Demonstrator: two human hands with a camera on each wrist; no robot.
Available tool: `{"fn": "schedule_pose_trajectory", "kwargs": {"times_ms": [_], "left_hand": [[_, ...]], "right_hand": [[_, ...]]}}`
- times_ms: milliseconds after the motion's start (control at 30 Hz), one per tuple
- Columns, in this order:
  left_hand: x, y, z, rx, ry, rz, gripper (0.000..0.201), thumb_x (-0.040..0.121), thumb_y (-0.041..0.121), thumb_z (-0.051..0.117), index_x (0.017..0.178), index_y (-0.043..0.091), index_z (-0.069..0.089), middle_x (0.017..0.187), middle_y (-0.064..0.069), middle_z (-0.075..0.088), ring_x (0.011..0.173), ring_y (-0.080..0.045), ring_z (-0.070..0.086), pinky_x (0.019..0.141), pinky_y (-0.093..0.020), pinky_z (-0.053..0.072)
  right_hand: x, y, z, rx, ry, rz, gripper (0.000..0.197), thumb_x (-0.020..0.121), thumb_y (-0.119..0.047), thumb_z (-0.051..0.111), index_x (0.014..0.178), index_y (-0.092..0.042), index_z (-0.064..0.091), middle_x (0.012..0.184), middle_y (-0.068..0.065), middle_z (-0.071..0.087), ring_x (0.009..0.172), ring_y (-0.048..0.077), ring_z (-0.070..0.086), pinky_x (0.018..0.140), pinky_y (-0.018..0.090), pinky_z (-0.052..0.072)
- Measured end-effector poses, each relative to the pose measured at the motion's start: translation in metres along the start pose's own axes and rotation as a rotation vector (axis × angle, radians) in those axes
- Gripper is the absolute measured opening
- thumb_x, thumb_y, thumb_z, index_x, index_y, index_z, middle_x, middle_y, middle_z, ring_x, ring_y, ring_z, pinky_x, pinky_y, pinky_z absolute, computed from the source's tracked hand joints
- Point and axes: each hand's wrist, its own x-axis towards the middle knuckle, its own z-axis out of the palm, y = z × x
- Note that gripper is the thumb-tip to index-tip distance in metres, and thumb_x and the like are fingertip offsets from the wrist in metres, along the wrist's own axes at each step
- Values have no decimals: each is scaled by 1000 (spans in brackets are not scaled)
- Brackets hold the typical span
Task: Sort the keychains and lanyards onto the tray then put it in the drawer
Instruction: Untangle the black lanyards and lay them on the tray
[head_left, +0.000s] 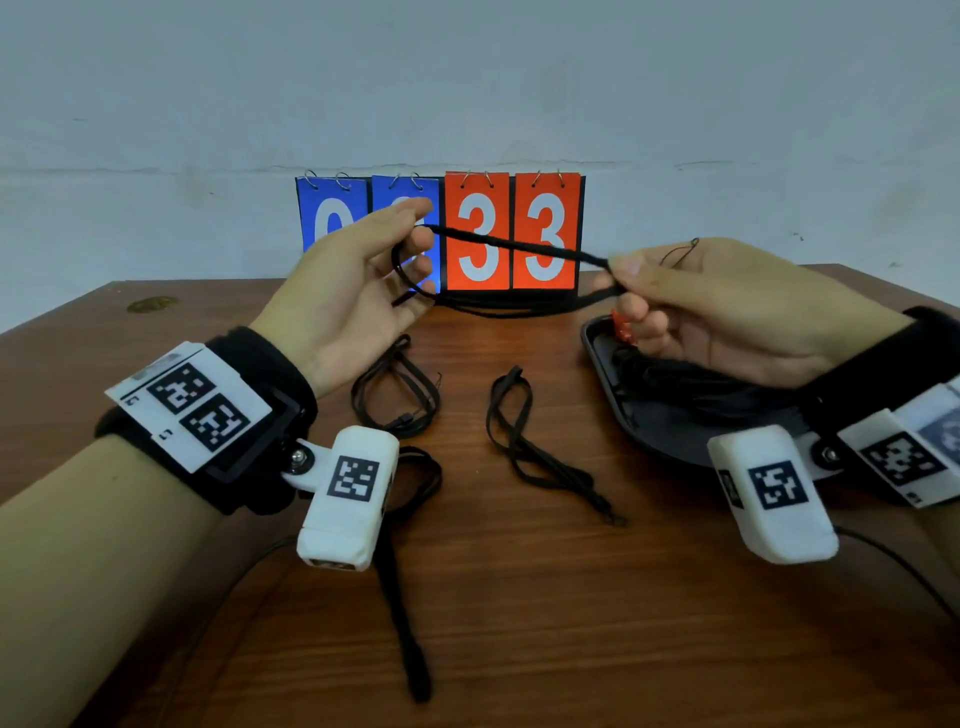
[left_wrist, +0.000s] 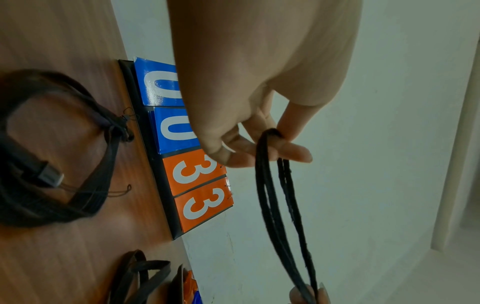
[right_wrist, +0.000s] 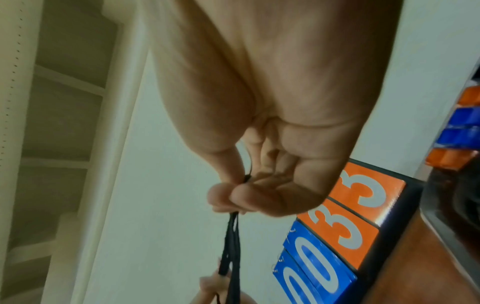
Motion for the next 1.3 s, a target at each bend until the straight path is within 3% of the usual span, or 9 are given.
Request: {"fn": "schedule_pose_trajectory", "kwargs": {"times_ms": [200,500,667,767,833,933,1133,1300], "left_hand": [[0,-9,6,148,-54,6,16,104,18,55,111,20,70,80,9,68,75,-6,62,75,-25,46],[-3,-12,5,280,-196,-155,30,96,17,62,122,15,76,114,3,73,94,-10,58,80,-24,50],[-9,-11,8,293,-344,-241,41,90,23,62,129,12,71,130,-2,68,94,-9,61,75,-21,49],[-10,-13,8,301,-367,-270,41,93,24,59,131,11,70,132,-2,67,93,-8,64,71,-20,51],[-11,-13,8,305,-372,-286,40,95,25,58,131,11,69,133,-2,67,94,-9,65,71,-21,52],[-12,-15,8,296,-372,-309,41,96,24,56,133,10,68,141,-4,63,96,-10,66,69,-21,54],[-14,-16,14,299,-355,-331,47,92,27,56,137,16,64,135,-4,69,93,-9,69,66,-20,56],[-13,-16,14,346,-312,-313,44,89,30,61,131,18,68,131,0,71,88,-8,70,64,-19,55]], "right_hand": [[-3,-15,-17,182,238,-62,18,95,-26,62,80,-18,54,66,-5,55,55,3,48,53,13,45],[-2,-22,-36,277,396,1,14,96,-17,64,84,-15,55,70,-2,62,57,4,56,55,15,49],[-6,-26,-45,518,286,76,25,92,-16,61,71,-19,50,62,-12,48,50,0,39,49,10,36],[-7,-24,-45,541,267,69,11,90,-14,65,79,-14,65,64,-11,53,52,-1,47,51,10,41],[-6,-24,-46,546,279,58,2,87,-14,68,87,-13,66,67,-9,58,54,-1,54,52,11,46],[-6,-23,-52,600,286,76,6,88,-19,69,91,-13,67,71,-8,63,59,-1,60,56,11,50],[-7,-20,-63,798,168,154,7,90,-22,71,89,-15,69,77,-11,59,61,-1,52,56,12,48],[-3,-15,-68,799,227,164,9,91,-21,71,86,-13,69,77,-11,57,61,-1,51,55,13,48]]}}
